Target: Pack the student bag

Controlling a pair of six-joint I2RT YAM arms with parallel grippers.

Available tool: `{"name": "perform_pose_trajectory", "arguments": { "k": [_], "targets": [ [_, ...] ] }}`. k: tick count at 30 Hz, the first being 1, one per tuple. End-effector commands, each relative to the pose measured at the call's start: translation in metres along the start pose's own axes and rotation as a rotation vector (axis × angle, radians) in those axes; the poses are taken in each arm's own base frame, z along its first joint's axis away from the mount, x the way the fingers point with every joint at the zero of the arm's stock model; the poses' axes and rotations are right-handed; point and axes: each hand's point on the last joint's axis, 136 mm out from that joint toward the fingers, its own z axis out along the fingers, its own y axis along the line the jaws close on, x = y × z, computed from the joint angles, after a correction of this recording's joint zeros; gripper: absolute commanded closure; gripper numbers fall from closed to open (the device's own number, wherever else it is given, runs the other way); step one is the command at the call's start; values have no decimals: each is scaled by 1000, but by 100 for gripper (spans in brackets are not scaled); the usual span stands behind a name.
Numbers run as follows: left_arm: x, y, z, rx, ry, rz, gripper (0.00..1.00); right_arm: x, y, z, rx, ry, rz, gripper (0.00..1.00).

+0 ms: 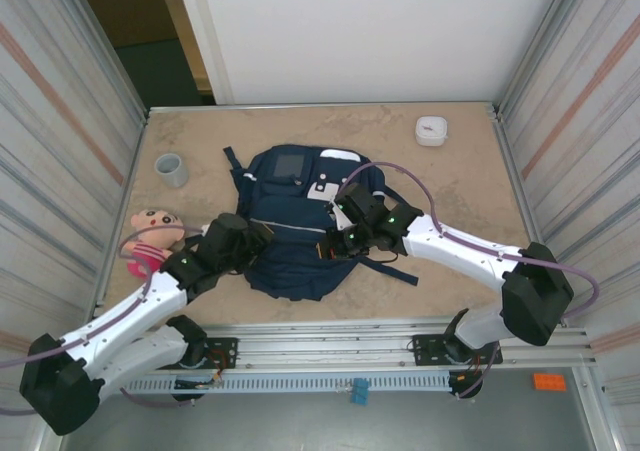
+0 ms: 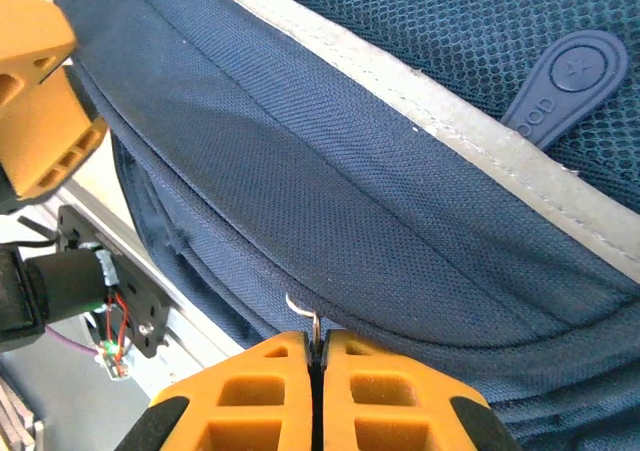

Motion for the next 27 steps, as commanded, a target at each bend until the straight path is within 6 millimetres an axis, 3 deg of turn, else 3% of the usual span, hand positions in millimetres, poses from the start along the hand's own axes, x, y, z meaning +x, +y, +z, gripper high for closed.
{"name": "perform_pose_trajectory", "arguments": {
  "k": [1,7,12,15,19,27],
  "targets": [
    [-25,-30,-26,52,-107,272,51,-9,-2,-9,14,-47,-24,100],
    [-37,-83,-63,208,-234,835,47,-17,9,-12,-39,-83,-33,100],
    [-15,-113,-80,395,-276,1273,41,-19,13,-10,-57,-86,-27,100],
    [1,-113,-77,435,-222,1449,40,-20,13,-10,-60,-92,-24,100],
    [46,-100,-69,584,-15,1717,35,-21,15,-12,-69,-102,-26,100],
    [61,-91,-42,643,17,1884,33,-20,15,-13,-75,-105,-26,100]
  ]
}}
